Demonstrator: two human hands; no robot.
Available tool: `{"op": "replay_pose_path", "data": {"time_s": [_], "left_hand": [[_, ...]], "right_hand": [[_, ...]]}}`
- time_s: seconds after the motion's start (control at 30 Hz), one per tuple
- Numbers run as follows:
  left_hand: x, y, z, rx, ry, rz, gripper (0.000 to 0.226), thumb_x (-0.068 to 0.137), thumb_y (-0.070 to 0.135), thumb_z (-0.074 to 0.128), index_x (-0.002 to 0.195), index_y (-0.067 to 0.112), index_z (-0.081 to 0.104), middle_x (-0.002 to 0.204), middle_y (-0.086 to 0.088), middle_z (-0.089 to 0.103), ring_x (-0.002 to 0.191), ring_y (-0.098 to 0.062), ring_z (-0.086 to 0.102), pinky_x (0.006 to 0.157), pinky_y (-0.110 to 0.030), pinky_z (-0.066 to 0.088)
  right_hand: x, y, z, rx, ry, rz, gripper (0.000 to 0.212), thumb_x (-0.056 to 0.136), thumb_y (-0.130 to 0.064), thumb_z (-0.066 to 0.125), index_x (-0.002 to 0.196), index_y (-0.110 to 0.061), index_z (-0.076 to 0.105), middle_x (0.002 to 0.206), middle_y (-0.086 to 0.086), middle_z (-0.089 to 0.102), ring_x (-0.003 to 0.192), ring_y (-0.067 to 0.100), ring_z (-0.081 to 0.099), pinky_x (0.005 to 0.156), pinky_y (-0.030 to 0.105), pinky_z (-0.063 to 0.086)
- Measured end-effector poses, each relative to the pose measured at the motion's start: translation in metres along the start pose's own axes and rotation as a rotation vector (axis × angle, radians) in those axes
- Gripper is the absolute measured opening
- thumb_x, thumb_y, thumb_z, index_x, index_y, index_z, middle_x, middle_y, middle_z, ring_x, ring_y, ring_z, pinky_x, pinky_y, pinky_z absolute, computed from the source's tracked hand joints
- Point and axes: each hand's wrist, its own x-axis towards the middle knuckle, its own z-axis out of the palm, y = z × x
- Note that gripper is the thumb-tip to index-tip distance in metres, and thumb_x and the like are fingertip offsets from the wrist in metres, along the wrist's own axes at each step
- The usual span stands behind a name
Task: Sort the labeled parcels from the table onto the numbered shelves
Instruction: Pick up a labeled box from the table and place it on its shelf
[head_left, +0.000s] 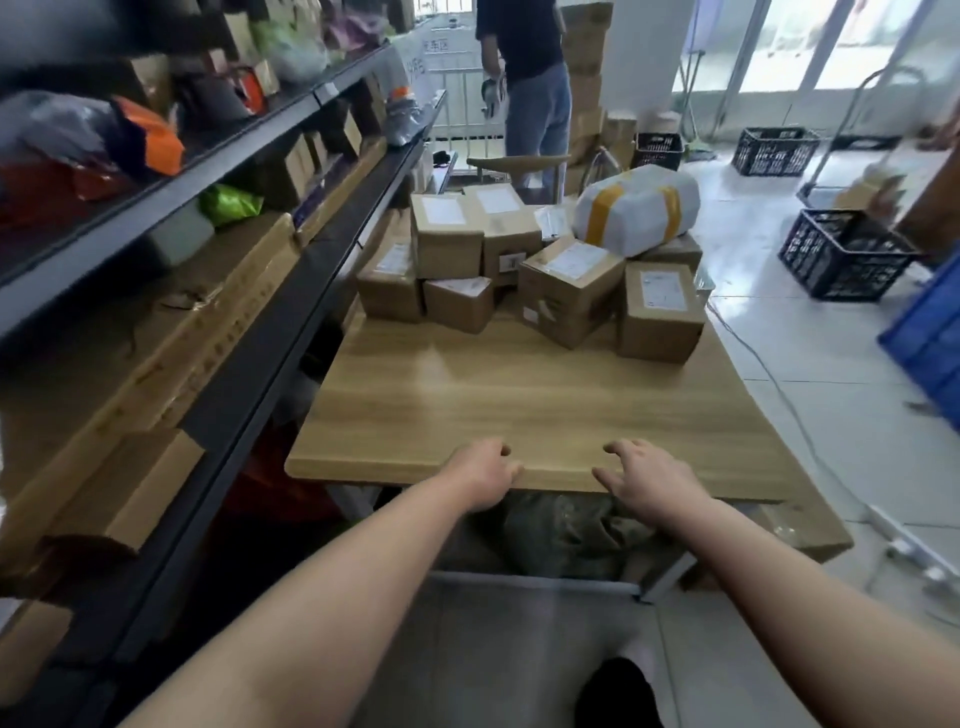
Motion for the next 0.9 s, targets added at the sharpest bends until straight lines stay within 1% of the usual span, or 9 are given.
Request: {"op": "replay_pose_path", "data": {"time_s": [0.1,0.2,0.27,0.4,0.5,0.6,0.67,0.77,0.9], "left_hand": [[0.033,0.024,-0.006,0.026,0.021,0.007,0.047,0.098,0.04,0.052,0.139,0.017,0.048,0.138,-0.008,0.054,0.123,-0.027,0.052,0.103,-0.035,0.043],[0.068,0.055,-0.014,0.019,0.033,0.018,0.047,0.099,0.036,0.051,0.14,0.013,0.047,0.139,-0.01,0.052,0.125,-0.027,0.05,0.101,-0.032,0.04],[0.093,0.078,-0.018,0.023,0.041,0.008,0.047,0.099,0.036,0.052,0.14,0.013,0.047,0.139,-0.01,0.052,0.125,-0.027,0.051,0.099,-0.031,0.04],[0.149,0.124,-0.026,0.073,0.086,-0.015,0.047,0.098,0.037,0.053,0.139,0.014,0.048,0.142,-0.01,0.05,0.127,-0.026,0.049,0.098,-0.027,0.038],[0.187,0.153,-0.029,0.063,0.108,-0.036,0.047,0.097,0.039,0.053,0.139,0.017,0.048,0.141,-0.006,0.051,0.124,-0.024,0.051,0.097,-0.028,0.039],[0.216,0.178,-0.029,0.056,0.14,-0.034,0.046,0.097,0.041,0.053,0.138,0.02,0.049,0.14,-0.003,0.052,0.126,-0.023,0.049,0.101,-0.031,0.039],[0.23,0.19,-0.029,0.055,0.158,-0.036,0.045,0.097,0.04,0.053,0.138,0.022,0.049,0.14,-0.002,0.053,0.127,-0.022,0.049,0.102,-0.032,0.04],[0.242,0.197,-0.031,0.086,0.164,-0.037,0.046,0.097,0.039,0.052,0.139,0.021,0.047,0.144,-0.001,0.048,0.131,-0.021,0.046,0.107,-0.036,0.038],[0.261,0.198,-0.047,0.052,0.252,-0.069,0.045,0.097,0.039,0.053,0.138,0.021,0.047,0.145,0.0,0.047,0.131,-0.021,0.045,0.107,-0.038,0.039]], "right_hand": [[0.03,0.018,-0.004,0.032,-0.009,0.02,0.053,0.097,-0.052,0.04,0.141,-0.023,0.04,0.144,0.002,0.044,0.129,0.025,0.044,0.101,0.041,0.04],[0.068,0.039,-0.016,0.054,-0.002,0.017,0.053,0.097,-0.052,0.039,0.141,-0.023,0.04,0.143,0.002,0.044,0.128,0.026,0.044,0.1,0.042,0.041],[0.097,0.055,-0.028,0.071,0.006,0.012,0.053,0.097,-0.052,0.038,0.141,-0.023,0.041,0.143,0.002,0.045,0.128,0.025,0.045,0.1,0.042,0.042],[0.154,0.093,-0.059,0.105,0.028,0.003,0.052,0.098,-0.05,0.038,0.142,-0.024,0.04,0.146,0.0,0.042,0.131,0.024,0.042,0.103,0.041,0.039],[0.188,0.122,-0.076,0.101,0.016,0.002,0.051,0.097,-0.05,0.038,0.142,-0.025,0.039,0.145,0.0,0.042,0.131,0.023,0.042,0.101,0.04,0.038],[0.217,0.146,-0.092,0.114,0.044,-0.004,0.05,0.098,-0.048,0.04,0.142,-0.024,0.04,0.145,0.0,0.043,0.13,0.023,0.043,0.101,0.04,0.039],[0.233,0.154,-0.099,0.135,0.059,-0.01,0.049,0.098,-0.046,0.041,0.141,-0.023,0.041,0.145,0.0,0.043,0.13,0.023,0.043,0.1,0.041,0.04],[0.249,0.153,-0.101,0.176,0.05,-0.042,0.047,0.098,-0.045,0.041,0.139,-0.023,0.043,0.144,0.0,0.044,0.129,0.024,0.043,0.099,0.041,0.041],[0.27,0.146,-0.105,0.225,0.035,-0.088,0.046,0.098,-0.044,0.043,0.138,-0.021,0.044,0.142,0.001,0.045,0.129,0.024,0.042,0.101,0.041,0.04]]}}
